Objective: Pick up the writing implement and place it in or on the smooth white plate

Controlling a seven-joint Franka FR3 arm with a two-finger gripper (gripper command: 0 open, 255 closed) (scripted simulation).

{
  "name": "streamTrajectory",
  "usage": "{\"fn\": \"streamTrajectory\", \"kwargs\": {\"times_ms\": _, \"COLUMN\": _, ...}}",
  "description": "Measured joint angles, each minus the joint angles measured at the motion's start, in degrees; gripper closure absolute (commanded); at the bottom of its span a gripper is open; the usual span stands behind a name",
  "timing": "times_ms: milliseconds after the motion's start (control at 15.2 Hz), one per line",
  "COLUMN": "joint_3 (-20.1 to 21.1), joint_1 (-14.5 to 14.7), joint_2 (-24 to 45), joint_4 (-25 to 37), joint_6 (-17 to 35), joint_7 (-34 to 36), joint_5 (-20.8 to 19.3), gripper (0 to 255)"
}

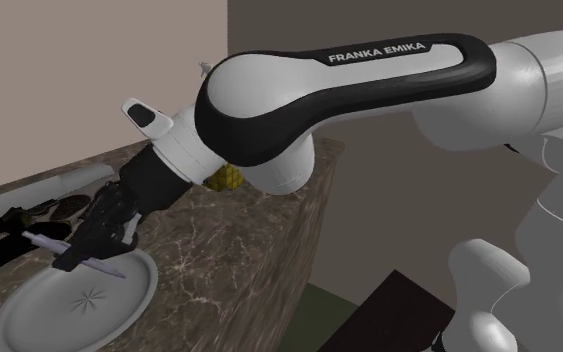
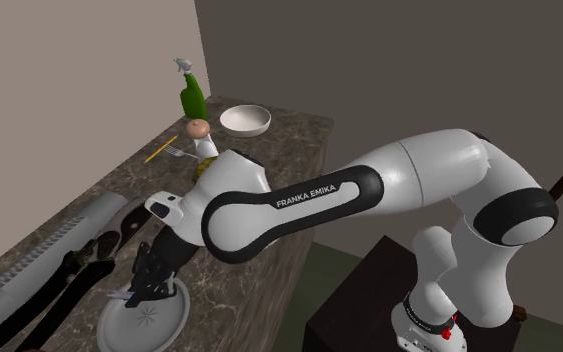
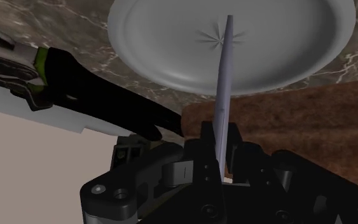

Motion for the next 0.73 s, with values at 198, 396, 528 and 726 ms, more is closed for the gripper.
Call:
{"fn": "streamTrajectory", "kwargs": {"times_ms": 198, "joint_3": 0.13, "joint_1": -0.01, "joint_2": 0.80, "joint_4": -0.58, "joint_6": 0.89, "joint_7": -1.96, "joint_5": 1.88, "gripper": 255}}
{"fn": "streamTrajectory", "kwargs": {"times_ms": 396, "joint_3": 0.16, "joint_1": -0.01, "joint_2": 0.85, "joint_4": -0.78, "joint_6": 1.09, "joint_7": -2.34, "joint_5": 2.23, "gripper": 255}}
{"fn": "streamTrajectory", "kwargs": {"times_ms": 528, "joint_3": 0.16, "joint_1": -0.01, "joint_2": 0.87, "joint_4": -0.79, "joint_6": 1.10, "joint_7": -2.39, "joint_5": 2.27, "gripper": 255}}
{"fn": "streamTrajectory", "kwargs": {"times_ms": 726, "joint_3": 0.16, "joint_1": -0.01, "joint_2": 0.88, "joint_4": -0.79, "joint_6": 1.11, "joint_7": -2.40, "joint_5": 2.28, "gripper": 0}}
